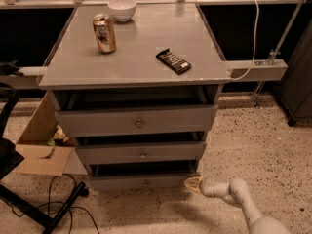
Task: Close bottom drawer
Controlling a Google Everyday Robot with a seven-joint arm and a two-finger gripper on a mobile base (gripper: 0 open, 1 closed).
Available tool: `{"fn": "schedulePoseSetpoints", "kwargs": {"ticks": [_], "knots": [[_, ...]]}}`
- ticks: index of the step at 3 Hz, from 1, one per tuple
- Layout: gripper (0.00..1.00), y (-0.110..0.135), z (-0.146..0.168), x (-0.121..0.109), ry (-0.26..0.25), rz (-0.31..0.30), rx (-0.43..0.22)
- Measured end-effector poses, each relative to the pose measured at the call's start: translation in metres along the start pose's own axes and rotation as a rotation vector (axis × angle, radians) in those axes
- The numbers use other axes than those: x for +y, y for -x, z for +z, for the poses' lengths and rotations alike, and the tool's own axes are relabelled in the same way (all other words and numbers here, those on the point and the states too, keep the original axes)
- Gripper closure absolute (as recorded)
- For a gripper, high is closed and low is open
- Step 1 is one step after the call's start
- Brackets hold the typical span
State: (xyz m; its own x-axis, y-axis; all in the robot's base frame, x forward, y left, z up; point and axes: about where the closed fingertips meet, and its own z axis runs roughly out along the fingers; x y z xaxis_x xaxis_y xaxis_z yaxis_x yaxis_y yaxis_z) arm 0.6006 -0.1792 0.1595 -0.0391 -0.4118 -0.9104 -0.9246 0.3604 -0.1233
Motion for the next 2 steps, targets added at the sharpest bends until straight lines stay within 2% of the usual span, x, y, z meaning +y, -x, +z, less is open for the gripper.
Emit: {"fn": "schedulePoseSetpoints", "kwargs": {"ticks": [2], "knots": [[0.51,0.0000,0.0000,0.0000,0.000,0.000,0.000]]}}
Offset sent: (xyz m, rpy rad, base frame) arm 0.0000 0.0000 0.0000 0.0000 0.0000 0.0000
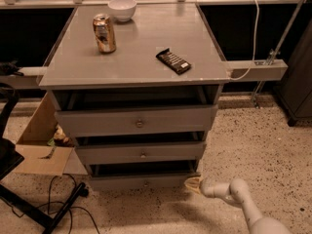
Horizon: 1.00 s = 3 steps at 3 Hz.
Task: Close bottom drawer
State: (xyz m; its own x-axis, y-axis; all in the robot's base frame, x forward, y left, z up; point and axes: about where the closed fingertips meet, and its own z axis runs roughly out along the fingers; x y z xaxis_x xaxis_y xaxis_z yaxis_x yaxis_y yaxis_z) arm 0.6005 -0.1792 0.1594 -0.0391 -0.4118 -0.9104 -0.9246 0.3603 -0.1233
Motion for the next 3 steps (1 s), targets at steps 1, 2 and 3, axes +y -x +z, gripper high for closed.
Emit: {"fn": "schedulePoseSetpoints", "kwargs": {"ticks": [1,2,3], "knots": [[0.20,0.0000,0.0001,0.0000,0.000,0.000,0.000],[0.00,0.0000,0.0001,0.0001,0.000,0.000,0.000],[0.03,0.0000,0.0002,0.0001,0.000,0.000,0.000]]}}
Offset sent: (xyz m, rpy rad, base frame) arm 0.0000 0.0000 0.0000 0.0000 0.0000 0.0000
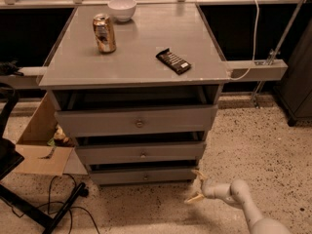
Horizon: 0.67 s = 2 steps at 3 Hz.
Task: Close bottom drawer
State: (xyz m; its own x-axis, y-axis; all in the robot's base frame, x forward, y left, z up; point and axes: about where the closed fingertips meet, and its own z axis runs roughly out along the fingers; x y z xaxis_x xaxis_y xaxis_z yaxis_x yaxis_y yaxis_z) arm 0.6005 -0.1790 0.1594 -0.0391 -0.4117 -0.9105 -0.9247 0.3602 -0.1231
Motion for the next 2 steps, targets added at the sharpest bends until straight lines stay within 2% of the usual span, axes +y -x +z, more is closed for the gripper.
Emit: {"fn": "schedulePoseSetpoints", "kwargs": {"ticks": [2], "knots": [[0.49,0.0012,0.0024,0.0032,0.014,0.000,-0.007]]}}
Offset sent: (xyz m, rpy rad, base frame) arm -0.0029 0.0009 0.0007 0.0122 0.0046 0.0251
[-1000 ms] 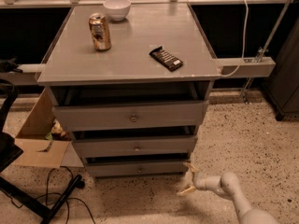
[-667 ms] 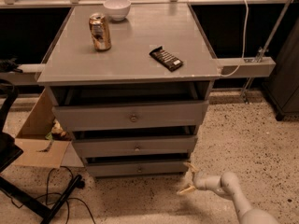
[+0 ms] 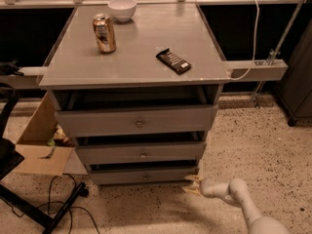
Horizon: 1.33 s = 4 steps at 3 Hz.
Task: Close bottom drawer
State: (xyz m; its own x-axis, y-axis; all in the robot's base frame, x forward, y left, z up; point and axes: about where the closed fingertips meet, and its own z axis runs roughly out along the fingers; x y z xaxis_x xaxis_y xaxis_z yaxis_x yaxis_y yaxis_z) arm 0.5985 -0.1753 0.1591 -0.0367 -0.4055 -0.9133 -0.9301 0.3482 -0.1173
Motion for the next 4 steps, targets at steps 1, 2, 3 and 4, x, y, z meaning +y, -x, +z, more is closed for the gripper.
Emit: {"fn": "schedulePoseSetpoints", "kwargs": {"ticks": [1,2,3,4], "knots": [[0.80,0.001,-0.001,0.001,0.003,-0.001,0.001],[1.00,0.007,-0.025,0.014,0.005,-0.018,0.035],[1.00,0.003,-0.122,-0.007,-0.102,-0.072,0.215],[1.00,0.014,-0.250,-0.022,-0.251,-0.106,0.418]]}}
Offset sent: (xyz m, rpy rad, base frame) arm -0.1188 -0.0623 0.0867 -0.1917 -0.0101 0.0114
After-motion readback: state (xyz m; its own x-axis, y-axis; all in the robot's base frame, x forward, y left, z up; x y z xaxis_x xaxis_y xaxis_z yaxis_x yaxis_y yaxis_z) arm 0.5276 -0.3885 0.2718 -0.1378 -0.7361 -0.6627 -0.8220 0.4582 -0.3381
